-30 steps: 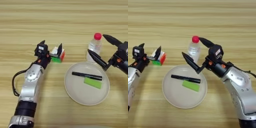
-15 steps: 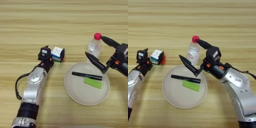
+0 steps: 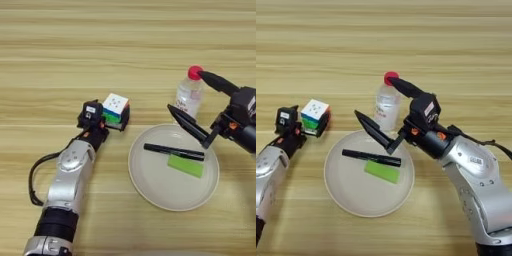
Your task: Move the objects on the table
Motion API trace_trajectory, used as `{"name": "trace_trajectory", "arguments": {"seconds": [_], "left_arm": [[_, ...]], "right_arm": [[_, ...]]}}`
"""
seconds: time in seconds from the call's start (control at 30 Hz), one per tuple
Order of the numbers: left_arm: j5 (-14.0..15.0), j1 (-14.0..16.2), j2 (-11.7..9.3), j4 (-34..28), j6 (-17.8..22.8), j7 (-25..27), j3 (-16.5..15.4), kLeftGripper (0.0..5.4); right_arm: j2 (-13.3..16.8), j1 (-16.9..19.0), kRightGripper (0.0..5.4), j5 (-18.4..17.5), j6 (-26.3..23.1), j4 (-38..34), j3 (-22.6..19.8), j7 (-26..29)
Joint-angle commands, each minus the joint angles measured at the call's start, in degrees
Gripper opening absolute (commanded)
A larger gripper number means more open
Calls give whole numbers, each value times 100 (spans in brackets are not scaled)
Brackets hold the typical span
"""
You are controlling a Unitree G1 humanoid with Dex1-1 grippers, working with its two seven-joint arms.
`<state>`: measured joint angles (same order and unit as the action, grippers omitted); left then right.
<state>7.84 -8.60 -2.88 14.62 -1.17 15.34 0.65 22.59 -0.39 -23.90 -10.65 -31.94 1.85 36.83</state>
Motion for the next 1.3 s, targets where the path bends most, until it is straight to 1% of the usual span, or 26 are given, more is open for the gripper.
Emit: {"name": "trace_trajectory", "arguments": {"seconds": [0.03, 0.37, 0.4, 0.47, 0.63, 0.7, 0.73, 0.77, 1.0, 1.07, 1.3], "left_arm": [[-7, -99, 10, 101, 31, 36, 18, 540], [-15, -154, -19, 150, 24, 122, 43, 540], [-15, -157, -21, 152, 24, 128, 42, 522], [-21, -161, -23, 154, 24, 139, 39, 512], [-37, -167, -34, 158, 19, 147, 39, 450], [-43, -167, -39, 156, 31, 147, 43, 437], [-46, -168, -42, 155, 41, 149, 46, 421], [-50, -169, -45, 155, 50, 149, 47, 417], [-72, -174, -59, 191, 132, 163, 66, 340], [-82, -168, -59, 201, 150, 173, 83, 328], [-84, -175, -89, 113, 147, 232, 120, 328]], "right_arm": [[130, 65, 538, -97, -46, -171, 15, 93], [170, 218, 538, -90, -10, -205, 31, 128], [169, 223, 540, -90, -5, -203, 33, 125], [163, 228, 540, -92, -3, -203, 33, 116], [156, 231, 540, -93, 7, -205, 30, 106], [154, 232, 540, -95, 11, -207, 28, 106], [154, 233, 540, -95, 12, -207, 28, 106], [155, 234, 540, -95, 12, -208, 27, 106], [175, 286, 540, -80, 8, -175, 15, 114], [170, 307, 540, -65, 18, -145, 21, 112], [144, 325, 540, -11, 43, -61, 34, 85]]}}
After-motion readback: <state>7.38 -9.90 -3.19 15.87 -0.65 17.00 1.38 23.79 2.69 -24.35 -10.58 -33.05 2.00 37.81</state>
